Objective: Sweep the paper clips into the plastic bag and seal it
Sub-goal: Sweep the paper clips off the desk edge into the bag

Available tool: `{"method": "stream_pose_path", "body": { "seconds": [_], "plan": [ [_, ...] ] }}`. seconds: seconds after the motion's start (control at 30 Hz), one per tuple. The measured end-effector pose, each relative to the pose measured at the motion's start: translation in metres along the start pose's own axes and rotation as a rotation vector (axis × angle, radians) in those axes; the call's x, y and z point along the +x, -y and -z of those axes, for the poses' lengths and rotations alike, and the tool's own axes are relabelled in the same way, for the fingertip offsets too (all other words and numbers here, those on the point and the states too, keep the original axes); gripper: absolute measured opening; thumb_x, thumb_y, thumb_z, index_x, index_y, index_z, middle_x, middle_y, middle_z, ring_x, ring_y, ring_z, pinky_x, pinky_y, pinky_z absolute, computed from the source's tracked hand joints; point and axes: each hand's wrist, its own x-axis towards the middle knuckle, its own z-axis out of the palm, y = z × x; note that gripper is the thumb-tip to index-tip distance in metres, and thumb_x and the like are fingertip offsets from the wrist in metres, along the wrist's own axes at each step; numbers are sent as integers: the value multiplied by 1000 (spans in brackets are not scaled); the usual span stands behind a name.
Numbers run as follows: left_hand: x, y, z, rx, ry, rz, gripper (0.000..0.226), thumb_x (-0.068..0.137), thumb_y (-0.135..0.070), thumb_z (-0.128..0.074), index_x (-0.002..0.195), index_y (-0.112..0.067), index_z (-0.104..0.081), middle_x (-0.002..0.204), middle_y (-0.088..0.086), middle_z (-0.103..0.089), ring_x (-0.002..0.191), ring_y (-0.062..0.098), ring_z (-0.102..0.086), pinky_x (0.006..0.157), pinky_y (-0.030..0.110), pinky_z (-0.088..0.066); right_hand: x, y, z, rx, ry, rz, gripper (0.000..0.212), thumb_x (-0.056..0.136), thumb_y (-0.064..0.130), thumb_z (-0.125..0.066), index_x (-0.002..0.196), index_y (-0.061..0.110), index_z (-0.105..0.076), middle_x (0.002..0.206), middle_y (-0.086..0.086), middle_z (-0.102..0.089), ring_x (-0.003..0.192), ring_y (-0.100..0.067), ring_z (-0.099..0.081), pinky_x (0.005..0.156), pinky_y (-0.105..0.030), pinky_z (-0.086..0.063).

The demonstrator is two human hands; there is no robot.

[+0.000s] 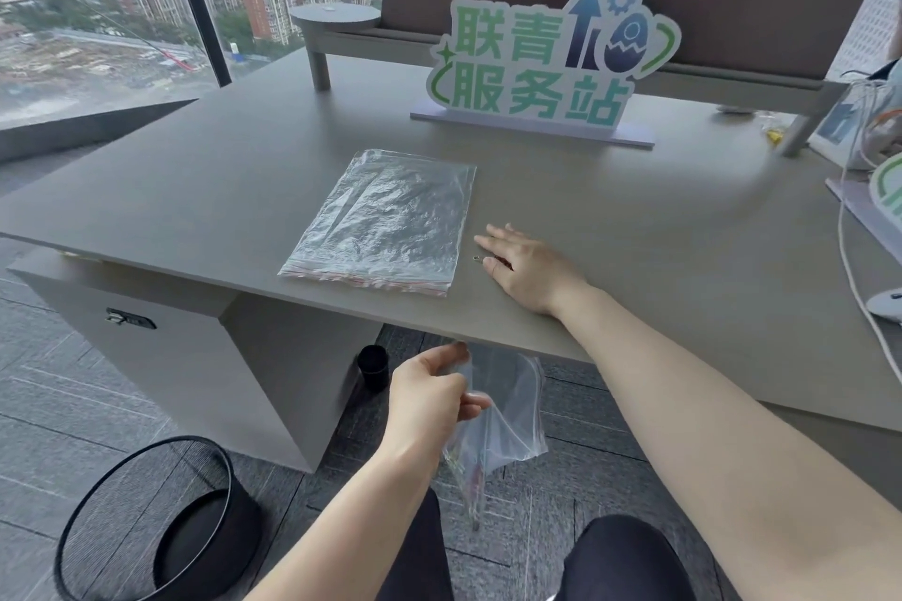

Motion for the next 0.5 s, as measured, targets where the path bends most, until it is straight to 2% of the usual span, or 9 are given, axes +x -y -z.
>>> {"method": "stream_pose_path", "body": {
  "seconds": [0.23, 0.5],
  "plan": [
    [-6, -1, -3, -5, 6, -20, 60, 80, 15, -36, 130, -7, -59, 127, -2, -61, 70, 24, -75, 62, 21, -60, -24, 9, -5, 51, -8, 55, 44, 102, 26, -39, 145, 20, -40, 157, 1, -29, 146, -16, -18, 116, -23, -8],
    [-11, -1, -6, -23, 15, -33, 58, 80, 15, -38, 127, -8, -62, 123, 0, -63, 66, 21, -75, 56, 17, -56, -54, 20, -14, 66, -37, 42, 46, 101, 30, -39, 146, 19, -38, 157, -2, -29, 147, -18, -18, 119, -29, -11]
  ]
}}
